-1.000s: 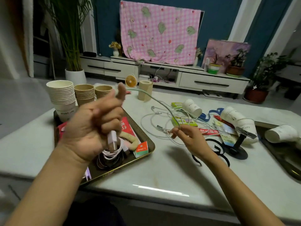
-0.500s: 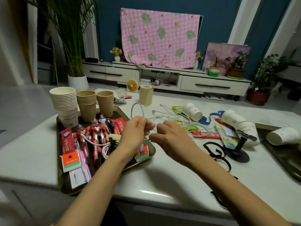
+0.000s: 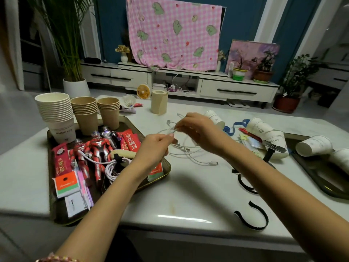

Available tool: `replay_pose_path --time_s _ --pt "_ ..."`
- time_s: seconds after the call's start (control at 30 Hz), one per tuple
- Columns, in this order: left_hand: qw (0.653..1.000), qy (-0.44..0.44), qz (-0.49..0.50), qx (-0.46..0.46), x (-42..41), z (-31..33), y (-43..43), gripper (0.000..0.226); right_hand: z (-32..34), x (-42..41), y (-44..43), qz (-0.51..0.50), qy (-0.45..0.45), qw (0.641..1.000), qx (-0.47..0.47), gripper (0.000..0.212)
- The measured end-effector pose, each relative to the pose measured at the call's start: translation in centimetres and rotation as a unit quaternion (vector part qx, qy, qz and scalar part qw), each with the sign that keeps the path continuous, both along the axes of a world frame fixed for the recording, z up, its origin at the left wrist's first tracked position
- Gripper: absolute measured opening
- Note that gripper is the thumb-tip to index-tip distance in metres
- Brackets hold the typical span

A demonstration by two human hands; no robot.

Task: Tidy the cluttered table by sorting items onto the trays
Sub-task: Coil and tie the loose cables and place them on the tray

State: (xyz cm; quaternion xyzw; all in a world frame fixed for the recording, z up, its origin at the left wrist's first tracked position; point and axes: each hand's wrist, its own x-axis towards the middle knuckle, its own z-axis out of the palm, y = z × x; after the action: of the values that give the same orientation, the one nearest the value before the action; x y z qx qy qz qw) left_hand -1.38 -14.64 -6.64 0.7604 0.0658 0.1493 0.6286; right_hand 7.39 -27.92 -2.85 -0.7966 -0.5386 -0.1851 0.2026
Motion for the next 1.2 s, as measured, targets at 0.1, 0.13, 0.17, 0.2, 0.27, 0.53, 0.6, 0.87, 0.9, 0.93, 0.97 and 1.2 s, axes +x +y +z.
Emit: replay_pose_path --time_s 0.1,0.13,0.17,0.2,0.27,0.53,0.6,0.87,0.9,0.93,0.97,1.2 --pt "0.999 0.017 -0.023 -0.028 -0.2 0.1 0.0 0.033 1.8 2.1 -0.9 -0.029 0.008 0.999 0.037 0.017" --pt "0.997 0.028 -0.037 -0.058 -0.2 0.2 0.0 0.033 2.4 2.8 -1.1 -0.039 0.023 0.998 0.049 0.017" --pt "0.994 0.043 -0.052 -0.085 -0.3 0.4 0.1 0.034 3.0 3.5 -1.3 -0.050 0.041 0.996 0.062 0.018" --pt "0.990 0.061 -0.068 -0.107 -0.4 0.5 0.1 0.036 3.5 4.1 -1.3 -0.063 0.059 0.993 0.075 0.018" --pt "0.978 0.092 -0.105 -0.152 -0.5 0.8 0.1 0.043 4.5 5.2 -1.3 -0.092 0.091 0.987 0.099 0.017" --pt "0.894 0.080 -0.231 -0.377 -1.8 2.3 0.7 0.039 2.2 4.5 0.9 -0.138 0.155 0.963 0.169 0.014" --pt "0.884 0.038 -0.238 -0.401 -2.3 3.0 0.9 0.022 1.0 4.2 1.1 -0.152 0.154 0.965 0.148 0.016" --pt "0.839 -0.119 -0.203 -0.491 -4.0 5.6 4.4 0.023 -1.4 1.3 2.2 -0.101 0.073 0.990 0.064 0.020" --pt "0.835 -0.125 -0.210 -0.493 -4.4 5.8 4.9 0.025 -1.4 1.3 2.2 -0.101 0.090 0.988 0.079 0.020" --pt "0.835 -0.125 -0.216 -0.490 -4.6 6.0 5.2 0.028 -1.2 1.4 2.2 -0.108 0.110 0.984 0.089 0.019" --pt "0.839 -0.120 -0.218 -0.483 -5.0 6.2 5.4 0.031 -1.2 1.7 2.3 -0.118 0.127 0.980 0.094 0.020" --pt "0.848 -0.104 -0.220 -0.471 -5.8 6.5 5.3 0.032 -1.9 3.0 2.2 -0.187 0.156 0.965 0.096 0.020"
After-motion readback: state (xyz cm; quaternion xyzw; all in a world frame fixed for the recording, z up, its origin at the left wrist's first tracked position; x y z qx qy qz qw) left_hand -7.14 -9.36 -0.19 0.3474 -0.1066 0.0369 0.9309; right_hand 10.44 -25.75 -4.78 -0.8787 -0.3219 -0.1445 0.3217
